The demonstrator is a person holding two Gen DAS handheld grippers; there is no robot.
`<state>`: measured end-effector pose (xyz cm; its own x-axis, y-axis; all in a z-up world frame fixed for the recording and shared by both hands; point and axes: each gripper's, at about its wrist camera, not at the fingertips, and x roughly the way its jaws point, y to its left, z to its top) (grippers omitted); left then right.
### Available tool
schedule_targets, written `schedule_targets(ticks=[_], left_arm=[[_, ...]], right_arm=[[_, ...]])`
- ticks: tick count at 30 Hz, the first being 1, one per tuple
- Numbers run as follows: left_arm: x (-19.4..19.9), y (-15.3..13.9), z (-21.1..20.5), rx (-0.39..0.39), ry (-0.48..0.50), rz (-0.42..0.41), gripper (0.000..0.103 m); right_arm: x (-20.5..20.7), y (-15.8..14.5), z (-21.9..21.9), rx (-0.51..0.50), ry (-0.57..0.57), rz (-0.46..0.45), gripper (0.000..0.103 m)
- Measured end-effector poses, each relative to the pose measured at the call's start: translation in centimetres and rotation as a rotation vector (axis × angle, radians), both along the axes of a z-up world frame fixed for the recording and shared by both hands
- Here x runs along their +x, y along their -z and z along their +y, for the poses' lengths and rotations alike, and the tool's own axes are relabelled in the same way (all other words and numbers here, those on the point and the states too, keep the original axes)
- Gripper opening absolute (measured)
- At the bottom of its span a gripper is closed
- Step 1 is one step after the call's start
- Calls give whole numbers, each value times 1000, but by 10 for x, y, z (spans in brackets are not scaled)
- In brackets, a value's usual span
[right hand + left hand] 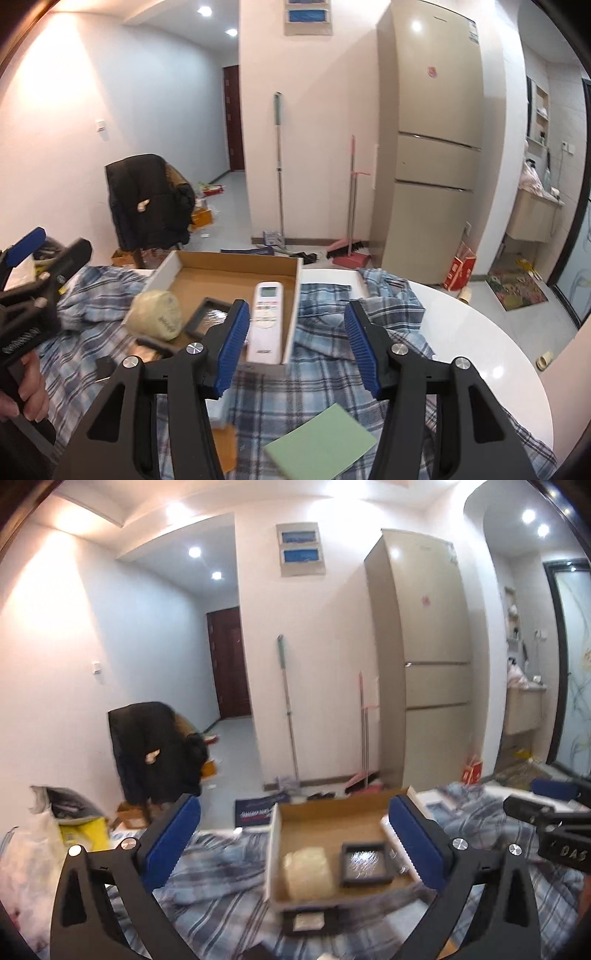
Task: Organize rigid objects
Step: 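Move the right gripper to the grey printed box and grasp it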
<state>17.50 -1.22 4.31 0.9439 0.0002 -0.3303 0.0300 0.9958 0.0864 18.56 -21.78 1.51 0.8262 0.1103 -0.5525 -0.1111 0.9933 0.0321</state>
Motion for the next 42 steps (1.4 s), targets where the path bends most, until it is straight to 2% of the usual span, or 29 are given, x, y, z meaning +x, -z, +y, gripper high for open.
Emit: schedule_targets(ticks=[2,5,9,13,17,22,25,27,30,35,38,42], left_arm=[[-13,2,8,-36,36,14,103],[-34,4,19,-51,28,-4,103],[-58,11,37,-101,24,-52,103],[-72,27,46,-84,5,-136,103],[-68,48,51,-111,5,-151,103],[-51,68,44,-63,30,-51,103],[-48,73,47,-86,38,-17,103],[-49,74,48,-97,32,-16,103],[-50,76,50,-107,30,-16,103],[-49,76,50,-105,27,-15,103],[-48,76,50,-95,13,-7,103],[-49,75,52,-95,-18,-14,103]], right_arm=[[-8,-2,7,4,-19,-5,58],[-19,0,17,27,-45,10,61],[-34,5,22,71,3,-13,61],[-38,13,37,38,-38,-85,69],[-40,33,56,-11,-106,-148,72],[-35,66,76,-31,-167,-48,73],[-25,83,85,-28,-225,39,73],[-21,93,82,16,-268,83,73],[-17,101,77,36,-250,102,73],[-13,105,74,14,-195,98,73],[-6,112,81,-22,-193,146,73],[1,121,79,-13,-194,206,73]])
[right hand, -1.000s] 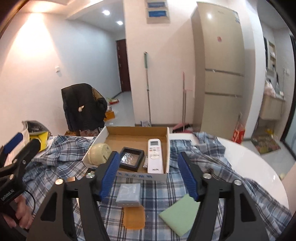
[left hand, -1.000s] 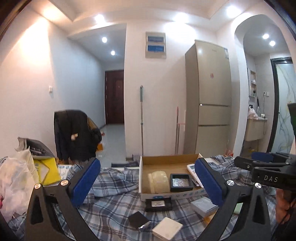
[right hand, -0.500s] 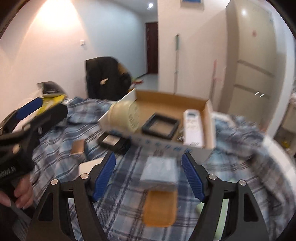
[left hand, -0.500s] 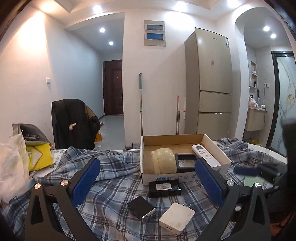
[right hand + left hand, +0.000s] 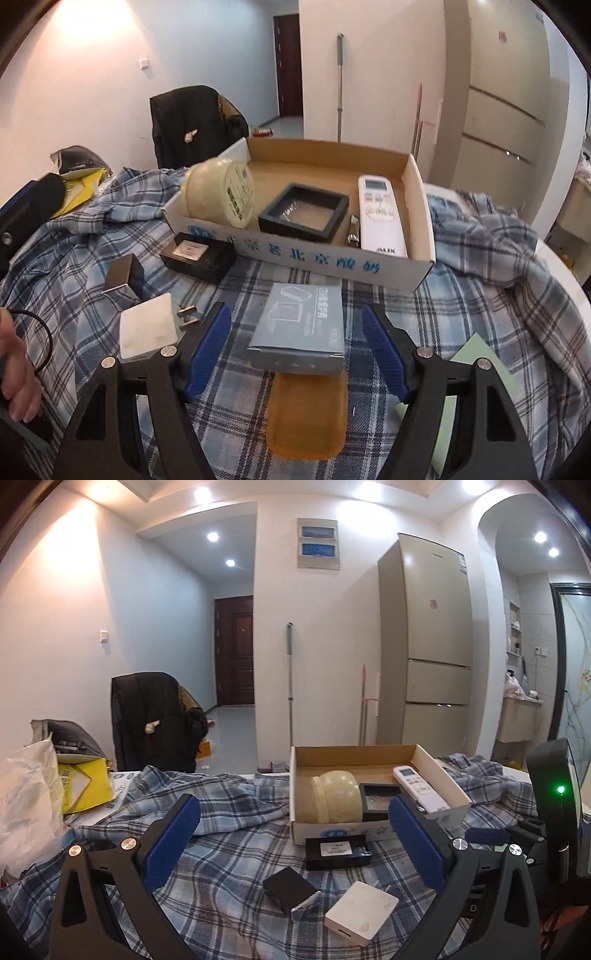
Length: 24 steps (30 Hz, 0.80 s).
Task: Organize rigid objects
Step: 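Move the right gripper to the grey printed box and grasp it, then grasp the white square box with the left gripper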
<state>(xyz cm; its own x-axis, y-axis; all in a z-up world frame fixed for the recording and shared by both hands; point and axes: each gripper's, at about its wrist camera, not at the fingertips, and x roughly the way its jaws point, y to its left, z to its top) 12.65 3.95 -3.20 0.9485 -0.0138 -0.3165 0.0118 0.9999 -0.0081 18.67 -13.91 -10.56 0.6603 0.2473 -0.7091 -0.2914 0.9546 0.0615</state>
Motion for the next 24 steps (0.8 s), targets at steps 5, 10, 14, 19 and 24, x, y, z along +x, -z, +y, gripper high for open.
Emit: schedule_targets(ticks=[5,10,14,19,24], left_arm=[[1,1,2,-9,-10,8,103],[2,2,1,-9,-11,14,103],[4,3,1,-11,2,27,103],[18,13,-1,-37,100,132,103],[22,16,6,-96,169,174,99]], right_arm=[[6,5,-5,17,6,45,71],[4,6,2,-6,-13,49,48],[2,3,-1,1,3,29,46],[-9,-9,-3,4,8,-48,46],[-29,-25,3,-11,-15,-177,46]])
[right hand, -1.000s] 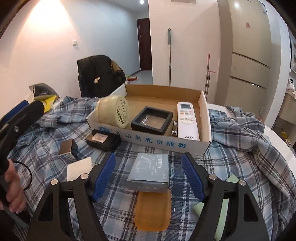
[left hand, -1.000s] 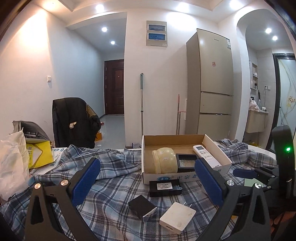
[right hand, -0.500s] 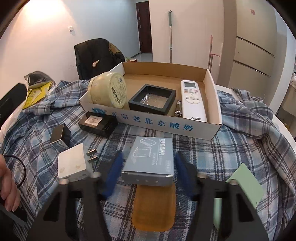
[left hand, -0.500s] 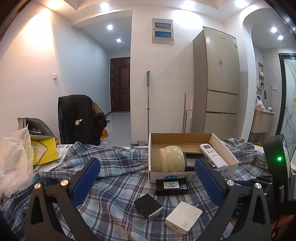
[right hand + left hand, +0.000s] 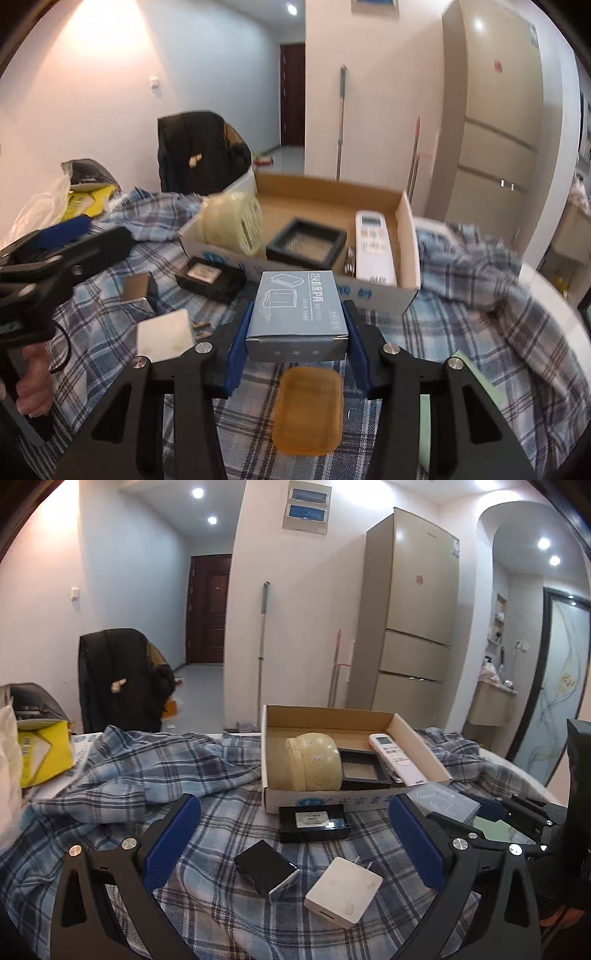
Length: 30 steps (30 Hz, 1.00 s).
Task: Organize rigid objects
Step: 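Grasp the white square box with the left gripper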
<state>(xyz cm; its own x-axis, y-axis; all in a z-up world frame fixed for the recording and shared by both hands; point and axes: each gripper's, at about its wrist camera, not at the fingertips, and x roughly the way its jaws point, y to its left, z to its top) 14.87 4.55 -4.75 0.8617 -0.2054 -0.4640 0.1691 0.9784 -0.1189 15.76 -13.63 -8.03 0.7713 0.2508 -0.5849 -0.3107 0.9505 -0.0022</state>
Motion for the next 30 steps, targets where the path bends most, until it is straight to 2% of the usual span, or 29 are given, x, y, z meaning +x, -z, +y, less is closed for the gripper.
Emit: schedule_targets(ticks=[1,2,5,7,10,12,14,18,24,28,30], left_arm=[[1,-1,-2,15,62,9,88],[3,-2,-7,60,145,26,81],[-2,4,-20,207,254,-13,75],[-2,11,-28,208,315,31,73],[0,21,-45,279,329,75,60],[5,26,-46,274,331,118,55],[11,31,-42,246,336,178,43],[21,38,-36,187,385,268,42],[23,43,-40,191,413,307,42],[28,46,-41,189,408,323,49],[27,46,-39,182,414,331,49]], right_arm=[[-4,-3,1,-4,-1,-26,46],[-8,-6,1,-8,3,-51,46],[-18,-13,-1,-5,13,-120,46],[-20,-16,-1,-1,11,-133,46],[-18,-16,2,-4,4,-129,46],[-19,-17,3,-3,3,-136,46],[-21,-17,2,-2,4,-143,46],[-25,-18,0,5,6,-159,46],[-27,-20,-2,17,1,-170,46],[-29,-21,0,15,-3,-178,46],[-29,-21,0,14,-5,-179,46]])
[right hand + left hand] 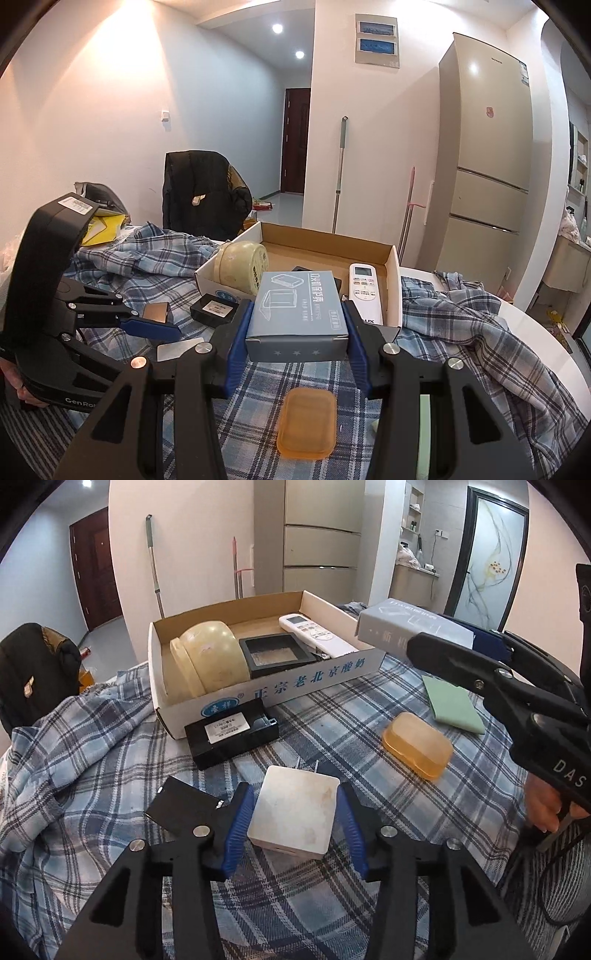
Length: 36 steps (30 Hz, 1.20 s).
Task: Organize rigid objects
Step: 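Grasp the white square box with the left gripper, then lift and carry the grey box and white box toward the cardboard box with both grippers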
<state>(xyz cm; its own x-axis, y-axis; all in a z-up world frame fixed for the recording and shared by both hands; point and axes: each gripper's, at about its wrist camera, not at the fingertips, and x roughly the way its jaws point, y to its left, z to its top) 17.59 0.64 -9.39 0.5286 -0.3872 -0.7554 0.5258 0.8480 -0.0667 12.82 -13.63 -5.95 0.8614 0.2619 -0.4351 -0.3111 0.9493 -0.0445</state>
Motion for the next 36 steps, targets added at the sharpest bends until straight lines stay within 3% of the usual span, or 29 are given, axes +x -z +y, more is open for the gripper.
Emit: schedule_targets(ticks=[7,13,18,29,32,36], left_arm=[[6,13,-4,32,10,67,49],[3,11,-5,42,-9,36,48],[0,-1,4,13,-70,-32,47],[-21,-38,26,-83,-183,-267,47],[-28,-48,23,-72,-217,-319,47],[-35,-69,30,-112,-238,-335,47]], right_arm=[[0,0,0,0,-1,1,46],[3,2,2,-5,-3,18,46],[5,3,0,-1,2,29,46],[8,5,-2,-2,3,41,46],[8,5,-2,-1,4,41,46],[10,5,-4,10,6,54,46]])
